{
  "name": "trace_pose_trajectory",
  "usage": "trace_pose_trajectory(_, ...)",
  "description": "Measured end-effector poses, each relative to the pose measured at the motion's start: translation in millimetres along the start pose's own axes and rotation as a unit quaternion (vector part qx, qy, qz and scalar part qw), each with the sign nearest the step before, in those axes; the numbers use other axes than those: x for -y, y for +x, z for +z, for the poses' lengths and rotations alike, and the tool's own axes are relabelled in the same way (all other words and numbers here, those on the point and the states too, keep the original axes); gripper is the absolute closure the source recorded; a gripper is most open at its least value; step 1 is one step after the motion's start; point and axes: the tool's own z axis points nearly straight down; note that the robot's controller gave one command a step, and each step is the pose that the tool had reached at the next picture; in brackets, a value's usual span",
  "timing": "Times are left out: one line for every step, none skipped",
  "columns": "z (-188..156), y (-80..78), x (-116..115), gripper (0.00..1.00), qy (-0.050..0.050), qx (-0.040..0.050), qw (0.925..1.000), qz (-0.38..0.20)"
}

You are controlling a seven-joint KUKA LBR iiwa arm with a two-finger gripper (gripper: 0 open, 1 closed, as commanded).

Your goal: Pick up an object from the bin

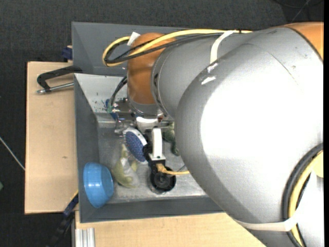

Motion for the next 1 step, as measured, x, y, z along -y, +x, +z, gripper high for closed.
trace_pose_trajectory(-43.7, 1.1, -0.7, 1.0, -0.001, 0.0001, 1.0, -0.001)
